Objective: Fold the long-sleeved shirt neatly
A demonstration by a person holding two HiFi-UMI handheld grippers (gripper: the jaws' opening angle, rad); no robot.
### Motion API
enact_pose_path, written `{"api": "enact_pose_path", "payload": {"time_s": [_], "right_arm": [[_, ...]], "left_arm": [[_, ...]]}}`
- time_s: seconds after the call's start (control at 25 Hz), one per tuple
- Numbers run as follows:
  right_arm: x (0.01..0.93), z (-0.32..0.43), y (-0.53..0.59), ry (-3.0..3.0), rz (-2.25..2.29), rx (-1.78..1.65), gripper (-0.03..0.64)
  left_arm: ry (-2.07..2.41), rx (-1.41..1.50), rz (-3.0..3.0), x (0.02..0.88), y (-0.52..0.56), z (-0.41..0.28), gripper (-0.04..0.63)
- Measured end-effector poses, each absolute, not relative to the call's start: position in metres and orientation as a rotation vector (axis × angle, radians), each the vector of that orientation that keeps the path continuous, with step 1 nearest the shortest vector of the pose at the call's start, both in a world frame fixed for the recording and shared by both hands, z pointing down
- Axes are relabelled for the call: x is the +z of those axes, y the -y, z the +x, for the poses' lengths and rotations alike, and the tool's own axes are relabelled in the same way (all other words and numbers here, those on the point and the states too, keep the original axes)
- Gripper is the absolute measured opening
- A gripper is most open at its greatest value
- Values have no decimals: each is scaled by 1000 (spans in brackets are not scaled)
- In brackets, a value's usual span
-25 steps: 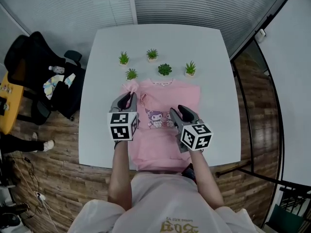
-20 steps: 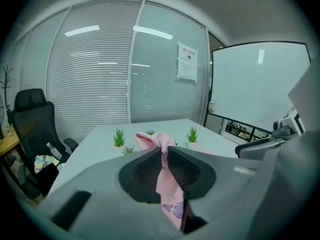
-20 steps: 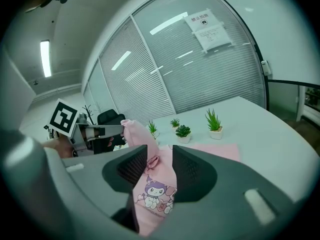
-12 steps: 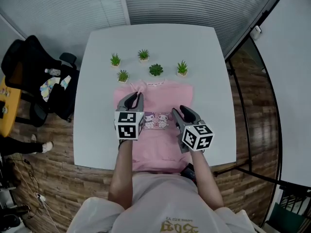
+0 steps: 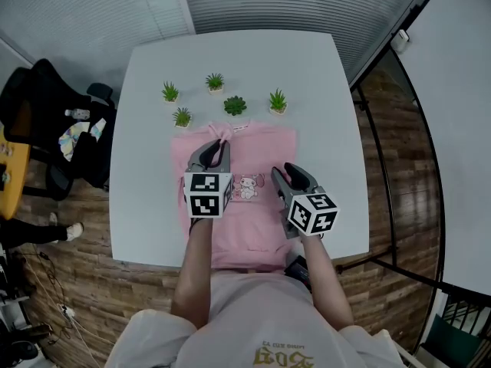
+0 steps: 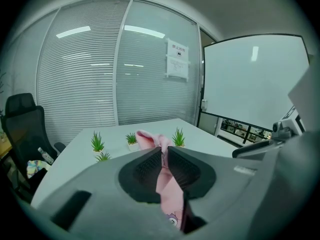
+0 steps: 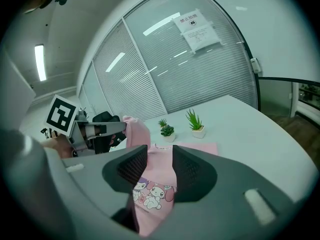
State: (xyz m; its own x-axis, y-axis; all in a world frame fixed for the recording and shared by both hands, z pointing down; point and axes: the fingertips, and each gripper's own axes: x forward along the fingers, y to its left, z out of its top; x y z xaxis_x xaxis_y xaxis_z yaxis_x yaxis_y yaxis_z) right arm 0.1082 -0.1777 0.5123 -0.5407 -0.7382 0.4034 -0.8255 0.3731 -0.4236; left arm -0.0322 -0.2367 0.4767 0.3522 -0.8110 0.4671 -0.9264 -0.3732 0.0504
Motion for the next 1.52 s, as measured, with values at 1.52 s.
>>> {"api": "enact_pose_path", "payload": {"time_s": [1.52], "right_arm": [[578,185,174,2338,1461,1031,163]], "left_arm": [[1277,1045,2430,615,241,89,68]]}}
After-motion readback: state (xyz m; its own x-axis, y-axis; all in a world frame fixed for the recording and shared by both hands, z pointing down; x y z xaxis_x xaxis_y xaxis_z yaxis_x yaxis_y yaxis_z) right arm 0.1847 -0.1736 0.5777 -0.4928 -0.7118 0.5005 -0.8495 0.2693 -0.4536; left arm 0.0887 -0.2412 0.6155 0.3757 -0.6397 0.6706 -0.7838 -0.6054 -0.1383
